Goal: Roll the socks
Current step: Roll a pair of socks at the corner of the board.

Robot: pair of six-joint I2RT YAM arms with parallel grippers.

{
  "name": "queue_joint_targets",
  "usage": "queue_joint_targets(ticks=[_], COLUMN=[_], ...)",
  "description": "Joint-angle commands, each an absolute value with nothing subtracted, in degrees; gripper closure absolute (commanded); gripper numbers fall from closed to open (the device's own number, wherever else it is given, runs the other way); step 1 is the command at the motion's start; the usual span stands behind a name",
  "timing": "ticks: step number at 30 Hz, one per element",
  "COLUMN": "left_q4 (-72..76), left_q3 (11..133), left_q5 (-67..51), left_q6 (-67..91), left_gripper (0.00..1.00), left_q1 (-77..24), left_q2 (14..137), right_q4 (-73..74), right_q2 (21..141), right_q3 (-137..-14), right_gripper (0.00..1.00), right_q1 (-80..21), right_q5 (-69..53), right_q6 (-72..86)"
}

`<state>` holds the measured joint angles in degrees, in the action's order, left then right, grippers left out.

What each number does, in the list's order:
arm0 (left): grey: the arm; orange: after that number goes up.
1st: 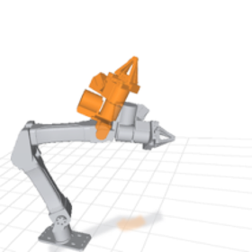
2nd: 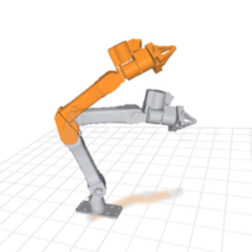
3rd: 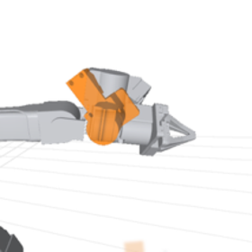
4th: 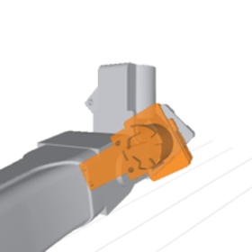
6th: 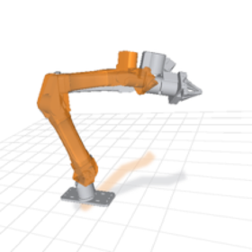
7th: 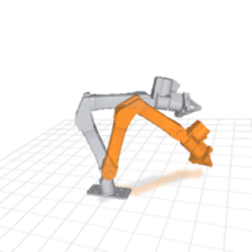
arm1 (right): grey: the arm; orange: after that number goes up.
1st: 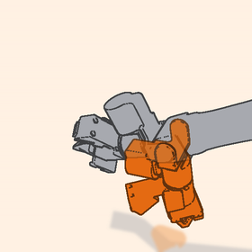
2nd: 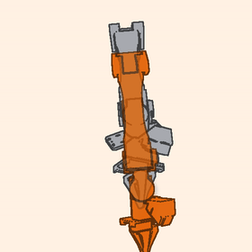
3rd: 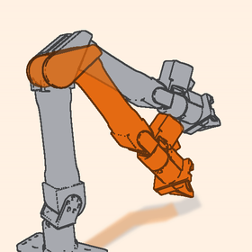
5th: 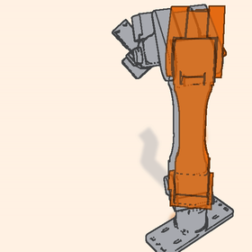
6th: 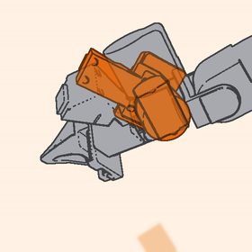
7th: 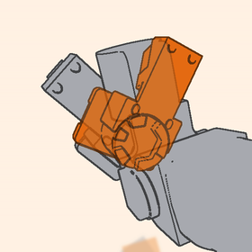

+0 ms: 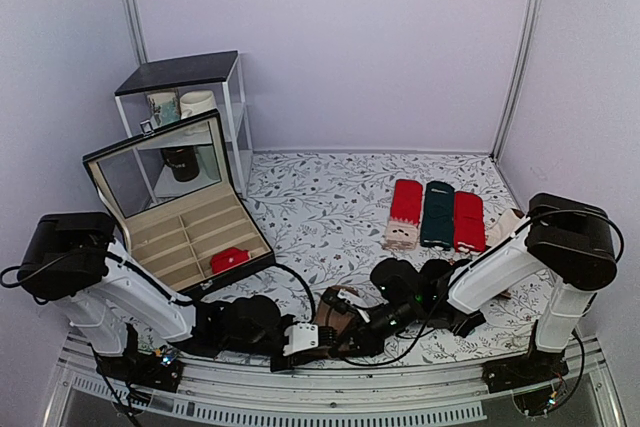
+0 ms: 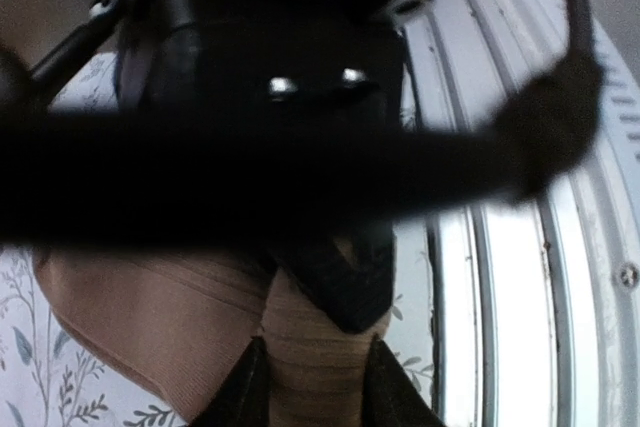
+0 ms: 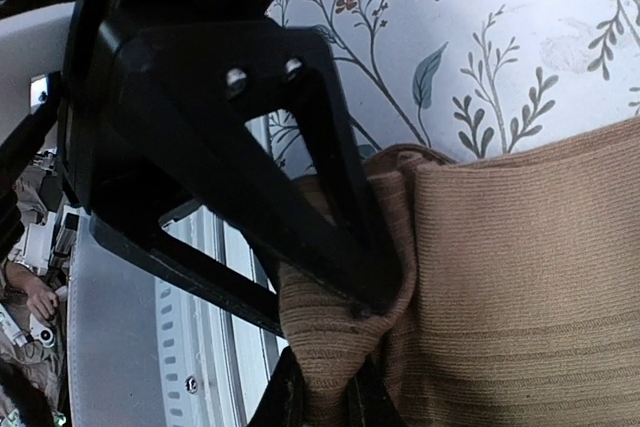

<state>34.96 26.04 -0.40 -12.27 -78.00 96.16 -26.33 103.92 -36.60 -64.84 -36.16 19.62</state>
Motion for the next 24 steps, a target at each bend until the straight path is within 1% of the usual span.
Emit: queue_joint_targets(ticks=[1,3,4,7,10,12,15,17,19,24], left_q4=[30.82,30.15,29.74,28.37,26.53,25.59,24.57,23.30,21.07,14.92], left_q3=[26.63,26.78,26.88,26.99,27.13,27.01,26.86,27.21,28.62,32.70], left_q5=[-0.24,-0.95,-1.10,-1.48,-3.26,-5.70,-9.63,-11.81,-14.60,-19.63], left_q6=[-10.23,-9.62,-9.27,-7.74,-5.35,-2.95,0.79,2.69,4.09,5.96], left_gripper=[0.81,0.99,1.00,1.00,1.00,1.00,1.00,1.00,1.00,1.00], left_q1=[-79.10,-79.06,-78.99,-78.96,-78.21,-77.24,-75.31,-74.30,-73.15,-71.39], left_q2=[98.13,98.32,98.43,98.47,97.77,97.16,96.47,96.80,97.92,101.22], right_q4=[-17.56,-17.21,-17.10,-16.63,-17.07,-19.24,-25.41,-29.18,-31.11,-29.32], right_q2=[107.06,106.93,106.73,104.66,99.51,94.03,84.67,79.82,77.36,78.49], right_q3=[-35.34,-35.36,-35.40,-35.21,-33.52,-30.69,-23.90,-19.53,-18.36,-21.65], right_gripper=[0.97,0.96,0.96,0.93,0.78,0.71,0.59,0.51,0.48,0.45], right_q1=[-64.91,-64.84,-64.83,-64.84,-64.83,-64.88,-66.76,-70.96,-75.02,-81.71], right_q5=[-35.64,-35.53,-35.44,-34.34,-29.64,-24.61,-14.33,-5.31,2.54,12.20], right_q6=[19.53,19.31,19.26,18.88,18.19,17.33,14.94,9.54,4.12,-4.44])
